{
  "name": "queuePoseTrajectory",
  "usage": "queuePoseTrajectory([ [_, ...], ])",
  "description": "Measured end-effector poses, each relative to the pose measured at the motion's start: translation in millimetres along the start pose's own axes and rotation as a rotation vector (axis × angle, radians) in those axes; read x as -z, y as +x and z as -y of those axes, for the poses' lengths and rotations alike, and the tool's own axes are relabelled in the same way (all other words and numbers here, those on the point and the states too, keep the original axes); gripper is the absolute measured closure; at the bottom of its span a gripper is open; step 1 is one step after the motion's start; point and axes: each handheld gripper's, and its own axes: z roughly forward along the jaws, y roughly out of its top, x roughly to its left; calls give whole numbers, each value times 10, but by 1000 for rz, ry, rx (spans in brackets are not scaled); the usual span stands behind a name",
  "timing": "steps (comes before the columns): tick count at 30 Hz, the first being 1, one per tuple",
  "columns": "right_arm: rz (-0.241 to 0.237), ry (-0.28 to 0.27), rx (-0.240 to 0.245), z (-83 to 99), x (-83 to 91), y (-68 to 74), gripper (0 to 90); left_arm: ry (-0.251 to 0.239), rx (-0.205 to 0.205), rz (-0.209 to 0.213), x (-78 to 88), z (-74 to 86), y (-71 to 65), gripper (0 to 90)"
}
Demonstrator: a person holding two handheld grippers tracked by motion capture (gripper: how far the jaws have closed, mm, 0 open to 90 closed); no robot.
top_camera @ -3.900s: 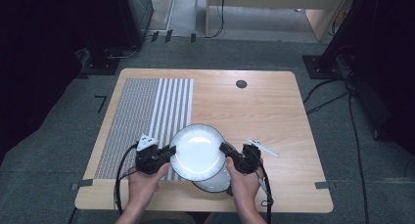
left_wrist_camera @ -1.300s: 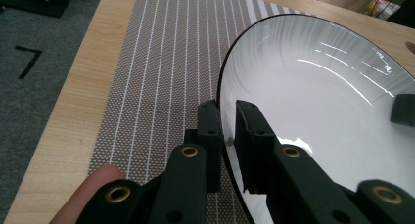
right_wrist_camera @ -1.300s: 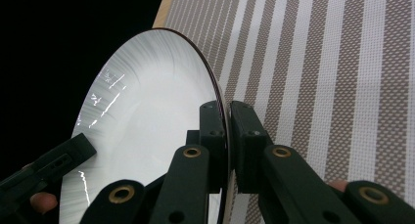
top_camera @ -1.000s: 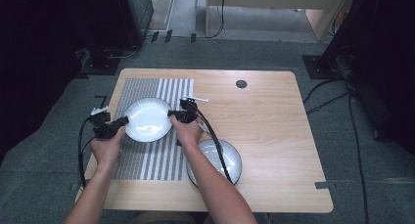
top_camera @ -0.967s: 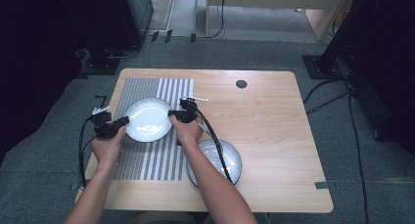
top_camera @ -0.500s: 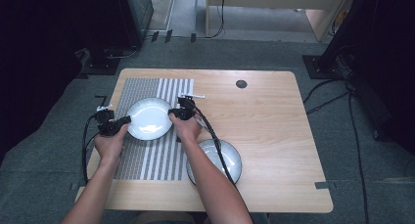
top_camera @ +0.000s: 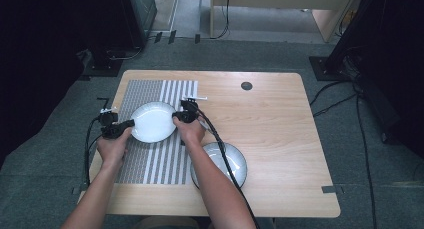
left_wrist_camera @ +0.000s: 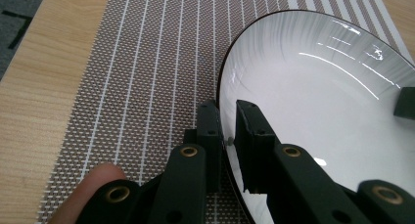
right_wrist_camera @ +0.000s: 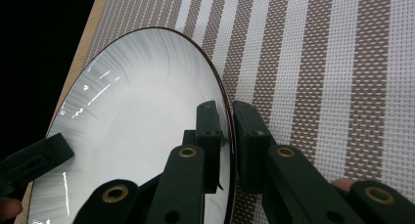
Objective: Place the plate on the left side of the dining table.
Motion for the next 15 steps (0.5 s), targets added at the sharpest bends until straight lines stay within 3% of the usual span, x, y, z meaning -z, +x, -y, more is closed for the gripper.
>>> queuePoseTrajectory([
  [10, -4, 2, 25, 5, 34, 15, 831, 10, -13, 5, 34, -5, 2, 818],
  [15, 11, 19, 40, 13, 36, 22, 823, 34, -56, -5, 51, -16, -21, 808],
])
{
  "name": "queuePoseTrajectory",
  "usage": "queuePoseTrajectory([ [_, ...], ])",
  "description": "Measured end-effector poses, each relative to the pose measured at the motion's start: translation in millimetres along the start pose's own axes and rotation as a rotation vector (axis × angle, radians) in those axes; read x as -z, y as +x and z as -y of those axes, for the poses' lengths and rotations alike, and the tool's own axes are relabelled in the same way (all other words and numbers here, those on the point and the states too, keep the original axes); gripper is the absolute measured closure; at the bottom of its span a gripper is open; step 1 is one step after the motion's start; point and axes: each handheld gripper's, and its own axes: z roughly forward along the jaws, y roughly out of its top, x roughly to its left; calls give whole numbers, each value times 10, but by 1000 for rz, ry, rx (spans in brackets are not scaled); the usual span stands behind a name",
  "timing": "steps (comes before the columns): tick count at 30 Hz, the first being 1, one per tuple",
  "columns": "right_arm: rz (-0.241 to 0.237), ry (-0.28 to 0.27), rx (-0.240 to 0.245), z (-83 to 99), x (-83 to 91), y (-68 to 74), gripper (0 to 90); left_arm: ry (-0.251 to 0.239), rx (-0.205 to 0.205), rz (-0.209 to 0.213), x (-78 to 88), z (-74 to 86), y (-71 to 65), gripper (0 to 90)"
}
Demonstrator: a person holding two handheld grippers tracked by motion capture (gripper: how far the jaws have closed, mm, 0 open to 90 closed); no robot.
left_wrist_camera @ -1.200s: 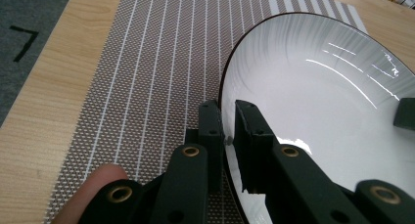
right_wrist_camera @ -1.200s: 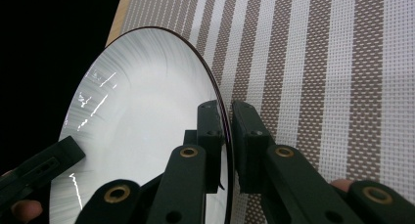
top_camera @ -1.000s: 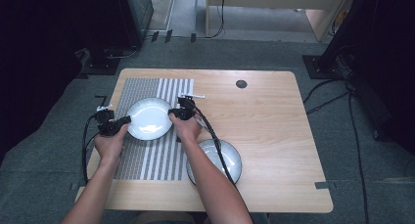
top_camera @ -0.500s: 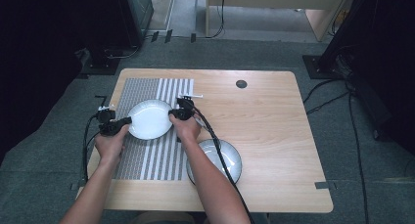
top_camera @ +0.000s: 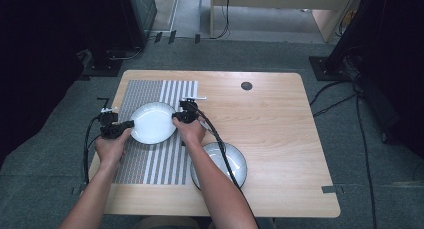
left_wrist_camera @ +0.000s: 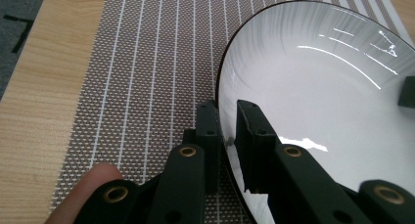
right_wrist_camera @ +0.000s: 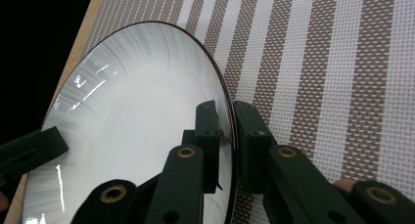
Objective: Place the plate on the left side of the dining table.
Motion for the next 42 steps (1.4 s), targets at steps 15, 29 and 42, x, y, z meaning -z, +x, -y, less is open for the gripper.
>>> queuePoseTrajectory([
  [15, -13, -36, 22, -29, 75, 9, 687, -7, -68, 1, 115, -38, -10, 687],
  [29, 41, -76, 211, -74, 318, -36, 351, -105, -136, -10, 203, 75, 46, 414],
  [42, 51, -77, 298, -30, 582, -198, 284, -109, -91, 61, 422, 173, 178, 188],
])
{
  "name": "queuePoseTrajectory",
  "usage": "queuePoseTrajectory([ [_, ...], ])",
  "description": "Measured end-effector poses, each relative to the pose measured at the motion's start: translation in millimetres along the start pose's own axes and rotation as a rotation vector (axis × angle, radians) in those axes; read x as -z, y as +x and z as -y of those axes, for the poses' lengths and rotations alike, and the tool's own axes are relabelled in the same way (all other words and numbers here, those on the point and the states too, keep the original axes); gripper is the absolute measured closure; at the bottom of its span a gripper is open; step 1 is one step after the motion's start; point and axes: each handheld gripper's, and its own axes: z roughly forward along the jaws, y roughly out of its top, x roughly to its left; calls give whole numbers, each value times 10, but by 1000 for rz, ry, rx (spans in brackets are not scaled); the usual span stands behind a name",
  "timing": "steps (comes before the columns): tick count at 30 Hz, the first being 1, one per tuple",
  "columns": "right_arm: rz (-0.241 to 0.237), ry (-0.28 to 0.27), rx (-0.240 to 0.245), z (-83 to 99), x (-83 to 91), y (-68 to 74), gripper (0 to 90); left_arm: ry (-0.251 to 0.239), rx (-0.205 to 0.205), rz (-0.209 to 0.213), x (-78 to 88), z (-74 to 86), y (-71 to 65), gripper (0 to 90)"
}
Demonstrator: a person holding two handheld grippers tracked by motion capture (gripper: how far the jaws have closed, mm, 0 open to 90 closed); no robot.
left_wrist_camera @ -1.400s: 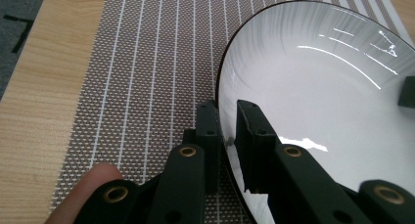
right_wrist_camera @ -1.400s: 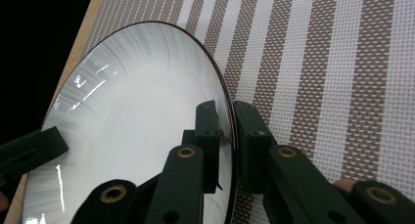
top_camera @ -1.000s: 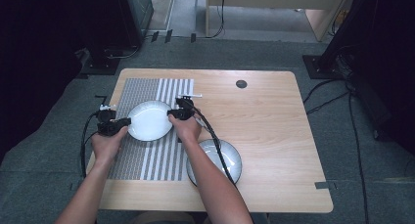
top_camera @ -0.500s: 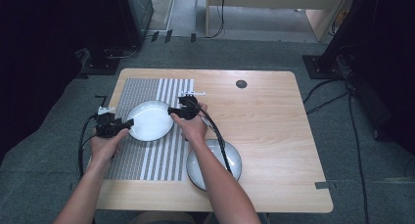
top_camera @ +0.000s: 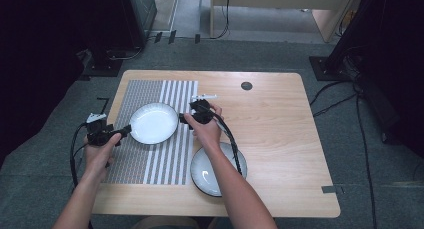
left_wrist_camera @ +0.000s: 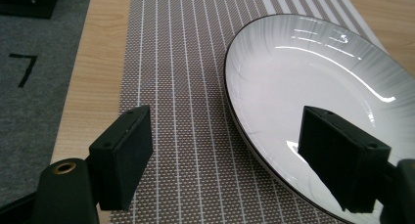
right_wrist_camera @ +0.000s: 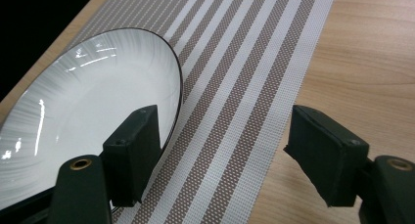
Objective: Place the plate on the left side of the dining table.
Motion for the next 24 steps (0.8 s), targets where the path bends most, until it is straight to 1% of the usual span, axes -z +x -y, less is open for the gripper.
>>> queuePoseTrajectory([
  [2, -10, -7, 3, 9, 47, -12, 272, -18, -4, 21, 48, 16, 0, 177],
  [4, -13, 3, 15, 20, 82, -10, 262, -37, -2, 39, 94, 29, 2, 157],
  [5, -11, 6, 19, 23, 103, -7, 261, -51, -2, 41, 118, 37, 1, 157],
  [8, -19, -6, 16, 28, 167, -13, 259, -74, -25, 39, 182, 65, -19, 153],
  [10, -16, -12, 9, 24, 221, -22, 259, -75, -39, 33, 208, 89, -44, 152],
  [11, -19, -11, -4, 23, 248, -21, 259, -75, -45, 32, 222, 100, -52, 153],
  [14, -25, -18, -11, 26, 334, -20, 258, -72, -37, 45, 263, 131, -65, 152],
  [15, -29, -23, -10, 29, 361, -19, 256, -72, -36, 49, 278, 142, -68, 153],
  [19, -39, -33, 3, 42, 495, -28, 249, -79, -32, 38, 334, 192, -96, 152],
  [21, -35, -42, 13, 54, 576, -35, 245, -82, -32, 44, 361, 218, -99, 152],
  [24, -14, -55, 24, 76, 690, -71, 242, -84, -41, 49, 397, 258, -116, 142],
])
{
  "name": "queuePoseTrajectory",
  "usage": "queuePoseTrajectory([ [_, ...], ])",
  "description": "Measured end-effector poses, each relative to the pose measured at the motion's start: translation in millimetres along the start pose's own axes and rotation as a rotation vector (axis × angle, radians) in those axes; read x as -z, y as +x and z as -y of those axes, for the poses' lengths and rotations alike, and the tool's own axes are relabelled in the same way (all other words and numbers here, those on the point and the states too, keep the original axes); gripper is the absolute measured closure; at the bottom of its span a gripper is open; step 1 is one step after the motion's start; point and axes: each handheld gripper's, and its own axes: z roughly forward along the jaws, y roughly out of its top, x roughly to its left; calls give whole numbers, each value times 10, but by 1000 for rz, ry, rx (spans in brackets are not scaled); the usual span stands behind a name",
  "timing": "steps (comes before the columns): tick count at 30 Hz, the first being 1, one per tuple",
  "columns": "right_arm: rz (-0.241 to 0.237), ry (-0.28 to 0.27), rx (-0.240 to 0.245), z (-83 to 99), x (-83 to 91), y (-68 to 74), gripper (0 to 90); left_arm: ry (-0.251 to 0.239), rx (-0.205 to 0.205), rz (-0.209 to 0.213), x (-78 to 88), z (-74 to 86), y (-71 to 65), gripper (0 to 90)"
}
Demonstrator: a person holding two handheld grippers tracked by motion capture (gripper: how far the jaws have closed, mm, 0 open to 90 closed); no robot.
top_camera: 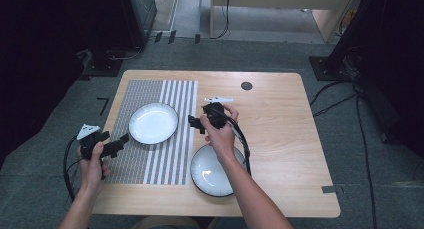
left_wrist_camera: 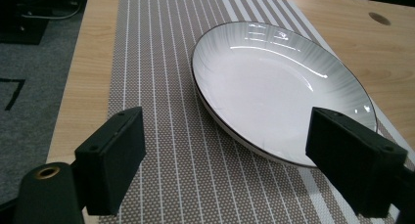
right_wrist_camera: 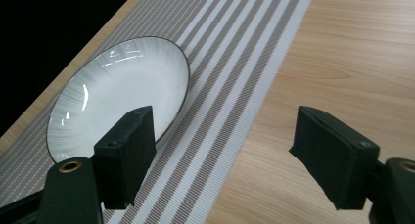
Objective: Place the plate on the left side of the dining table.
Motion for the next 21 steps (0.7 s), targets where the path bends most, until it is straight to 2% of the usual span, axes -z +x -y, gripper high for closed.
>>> queuePoseTrajectory([
  [3, 34, -19, 1, 20, 119, -63, 234, -5, -8, 6, 52, 30, -21, 139],
  [9, 55, -38, 5, 90, 318, -200, 236, -43, 11, 21, 179, 98, -58, 136],
  [14, 62, -53, -5, 183, 496, -317, 237, -50, -8, 29, 260, 139, -119, 134],
  [18, 93, -64, 12, 271, 626, -403, 237, -47, -22, 30, 299, 184, -184, 134],
  [21, 100, -76, 3, 333, 724, -477, 237, -48, -24, 41, 315, 212, -232, 134],
])
